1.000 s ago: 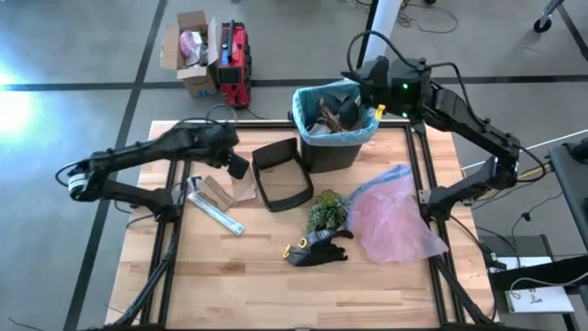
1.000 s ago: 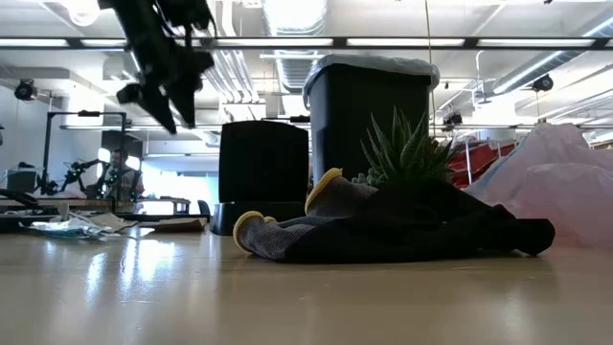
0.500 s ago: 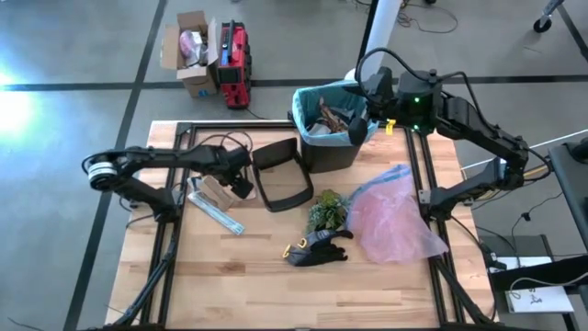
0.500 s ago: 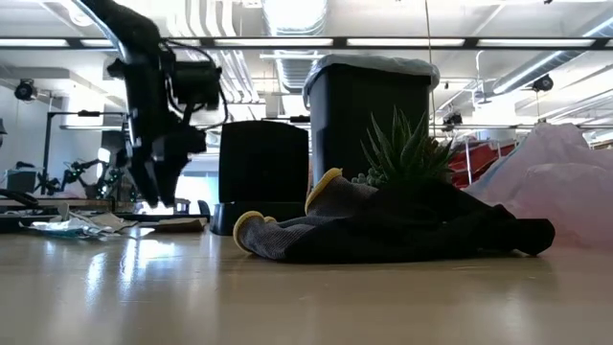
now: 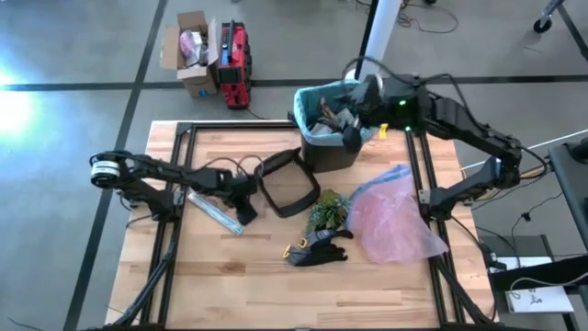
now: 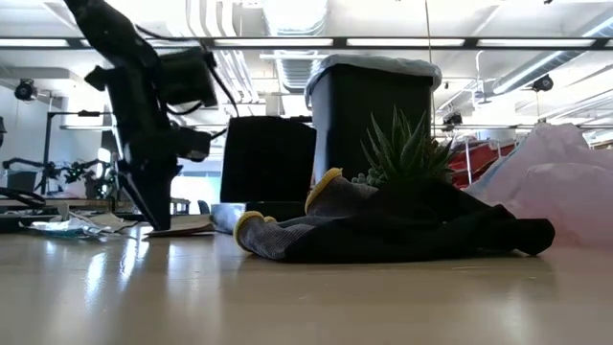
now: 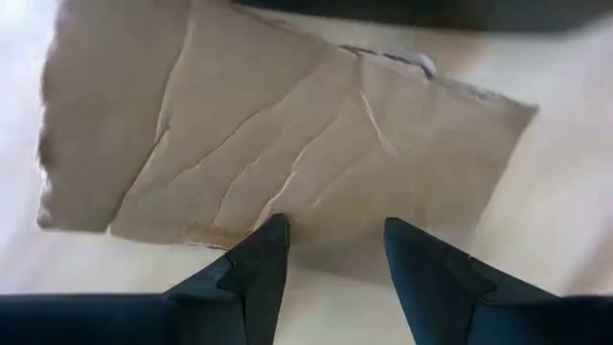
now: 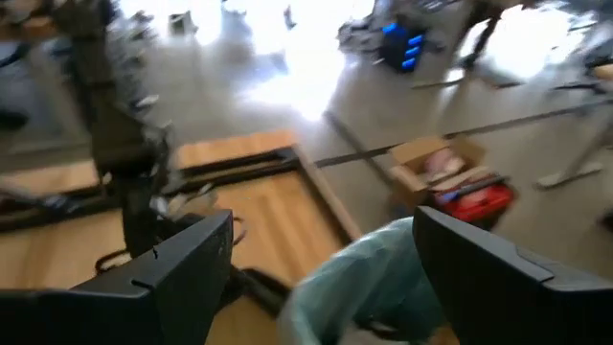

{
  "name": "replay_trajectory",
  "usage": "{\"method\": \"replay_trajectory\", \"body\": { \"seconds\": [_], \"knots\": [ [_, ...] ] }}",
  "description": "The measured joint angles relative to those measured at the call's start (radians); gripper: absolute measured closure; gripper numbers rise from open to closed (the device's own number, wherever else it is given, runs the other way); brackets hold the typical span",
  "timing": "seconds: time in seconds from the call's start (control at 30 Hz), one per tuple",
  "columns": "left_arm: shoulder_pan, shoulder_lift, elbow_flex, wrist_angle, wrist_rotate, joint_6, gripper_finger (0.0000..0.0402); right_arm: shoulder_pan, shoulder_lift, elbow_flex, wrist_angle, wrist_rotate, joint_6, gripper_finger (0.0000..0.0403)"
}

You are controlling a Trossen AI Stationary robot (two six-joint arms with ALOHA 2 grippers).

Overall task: Place trash/remove bag and relplace
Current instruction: Put the brown cardboard into the trash bin

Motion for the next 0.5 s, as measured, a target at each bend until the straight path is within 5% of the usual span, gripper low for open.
{"method": "replay_trajectory", "body": {
  "seconds": [0.5],
  "knots": [
    [-0.377, 0.0, 0.081, -0.074, 0.073, -0.353, 0.0246, 0.16, 0.152, -0.014, -0.095, -0.061, -0.222, 0.0108]
  ]
}}
